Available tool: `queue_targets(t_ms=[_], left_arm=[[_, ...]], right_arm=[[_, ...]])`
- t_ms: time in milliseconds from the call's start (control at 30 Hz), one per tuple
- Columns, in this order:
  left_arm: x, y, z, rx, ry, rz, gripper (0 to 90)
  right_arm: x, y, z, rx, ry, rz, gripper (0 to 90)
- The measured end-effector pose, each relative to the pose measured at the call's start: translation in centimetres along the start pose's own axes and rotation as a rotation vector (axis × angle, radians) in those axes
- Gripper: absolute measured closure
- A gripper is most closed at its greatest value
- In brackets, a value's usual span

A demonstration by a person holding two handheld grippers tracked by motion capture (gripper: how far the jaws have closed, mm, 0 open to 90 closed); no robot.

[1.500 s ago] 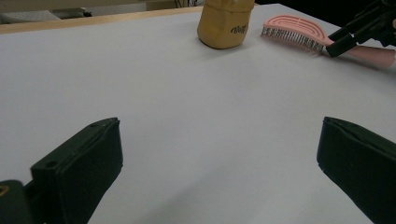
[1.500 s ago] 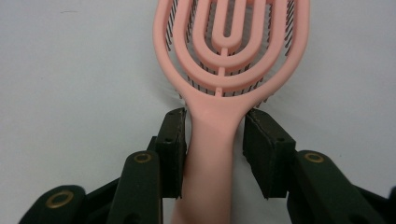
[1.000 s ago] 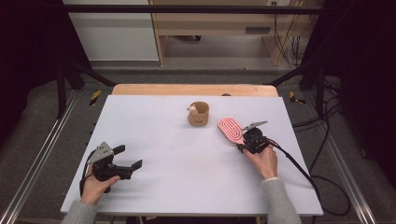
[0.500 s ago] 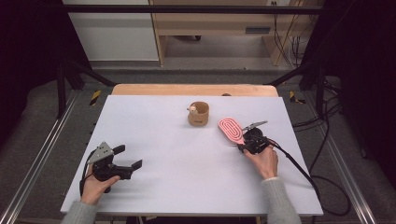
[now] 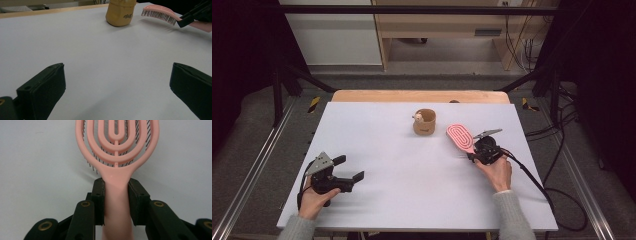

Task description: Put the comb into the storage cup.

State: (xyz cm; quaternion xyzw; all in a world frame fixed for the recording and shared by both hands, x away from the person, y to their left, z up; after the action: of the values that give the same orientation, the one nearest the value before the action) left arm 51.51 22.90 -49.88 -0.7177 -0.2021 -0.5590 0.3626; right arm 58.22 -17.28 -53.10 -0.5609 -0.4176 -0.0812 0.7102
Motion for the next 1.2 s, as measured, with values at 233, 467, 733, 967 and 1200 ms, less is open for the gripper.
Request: queue_targets(t_ms=[233, 467, 733, 967, 1200], left_arm=[[0.0, 0.0, 0.0, -0.001, -0.002, 0.0, 0.4], [0.1, 0.0, -0.1, -0.002, -0.006, -0.002, 0.4], [0.1, 0.1, -0.2, -0.004, -0.006, -0.001, 0.4], [0.1, 0.1, -0.3, -0.005, -0.006, 0.001, 0.4], [0.2, 0.2, -0.5, -0.008, -0.009, 0.001, 0.4]], right_arm=[[0.3, -0.6, 0.1, 0.008, -0.001, -0.027, 69.7], [0.6, -1.2, 0.2, 0.012, -0.003, -0.051, 69.7], [0.8, -1.9, 0.4, 0.024, -0.013, -0.077, 69.7], [1.0, -2.4, 0.8, 0.042, -0.018, -0.107, 69.7], [1.2, -3.0, 1.3, 0.07, -0.018, -0.135, 69.7]])
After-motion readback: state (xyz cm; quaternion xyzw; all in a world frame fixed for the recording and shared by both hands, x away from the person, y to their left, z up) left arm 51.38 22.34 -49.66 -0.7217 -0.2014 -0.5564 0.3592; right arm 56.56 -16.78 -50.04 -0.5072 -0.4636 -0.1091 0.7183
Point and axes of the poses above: each handheld gripper's, and its own axes: y roughly forward along the jaws, x roughly out of its top, z roughly to its left, the point moved 10 cm from there along y, roughly forward along the jaws, and after that the axes turned 6 degrees about -z, right-handed, at the moved point
